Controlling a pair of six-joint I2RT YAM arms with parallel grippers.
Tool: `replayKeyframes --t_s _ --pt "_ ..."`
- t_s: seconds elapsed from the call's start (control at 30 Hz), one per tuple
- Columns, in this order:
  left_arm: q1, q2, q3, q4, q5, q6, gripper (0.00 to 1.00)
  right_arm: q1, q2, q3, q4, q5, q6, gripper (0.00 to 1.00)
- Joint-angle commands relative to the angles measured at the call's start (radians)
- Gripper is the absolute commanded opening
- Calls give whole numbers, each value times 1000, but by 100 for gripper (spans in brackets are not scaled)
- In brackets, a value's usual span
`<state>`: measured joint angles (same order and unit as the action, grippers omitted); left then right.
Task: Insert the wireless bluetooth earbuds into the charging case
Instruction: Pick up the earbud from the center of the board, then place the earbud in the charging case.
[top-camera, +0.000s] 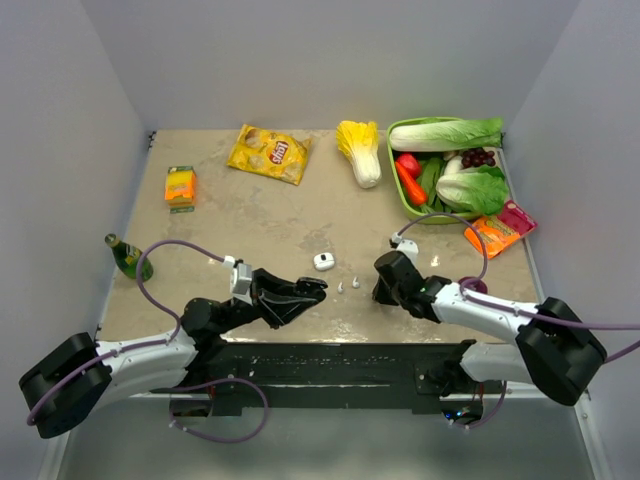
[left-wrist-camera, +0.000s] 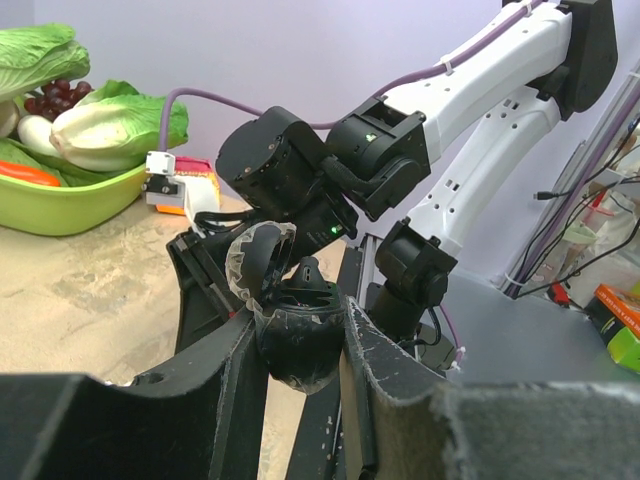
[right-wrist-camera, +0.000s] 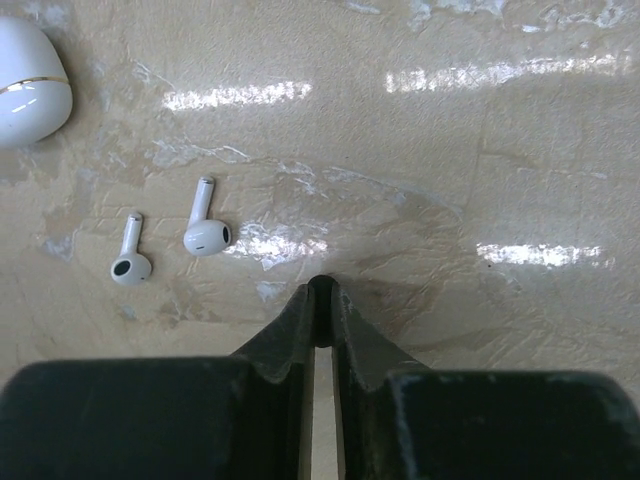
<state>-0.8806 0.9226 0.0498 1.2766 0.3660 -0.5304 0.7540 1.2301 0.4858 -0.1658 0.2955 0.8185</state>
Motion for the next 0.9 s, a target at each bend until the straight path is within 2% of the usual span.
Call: replayKeyframes --t_s 0.0,0.03,0.1,0.2,0.23,0.27,0.3,0.37,0.47,0.5,0.7,0.87 --pt "-6 2 -179 184 1 17 0 -5 -35 -7 -11 11 -7 4" --pt "-6 2 -179 185 1 17 0 -5 -55 -6 -9 8 -8 0" --pt "-4 -1 -180 184 1 17 0 -4 -156 -6 -1 8 -27 0" --pt "-4 -7 -183 184 -6 18 0 -4 -288 35 -14 -47 -137 0" --pt "-6 -8 -185 184 -7 17 0 -4 -382 48 -14 -77 -175 0" --pt "-4 -11 -185 185 -10 15 0 -2 -427 57 -5 -114 -264 0" --pt "-4 -13 -186 185 -15 14 0 -2 -466 75 0 -198 -303 0" --pt "-6 -16 -191 187 -30 13 0 -2 -553 100 -11 -264 -388 0" --pt "-4 -10 -192 194 -44 10 0 -2 -589 151 -46 -399 -465 0" --pt "-4 -4 -191 201 -44 7 0 -4 -593 161 -43 -488 -478 0" --pt "-1 65 -159 230 37 -17 0 28 -580 258 -87 -680 -568 0" --pt "0 133 -111 230 129 -45 0 180 -560 405 -251 -610 -686 0"
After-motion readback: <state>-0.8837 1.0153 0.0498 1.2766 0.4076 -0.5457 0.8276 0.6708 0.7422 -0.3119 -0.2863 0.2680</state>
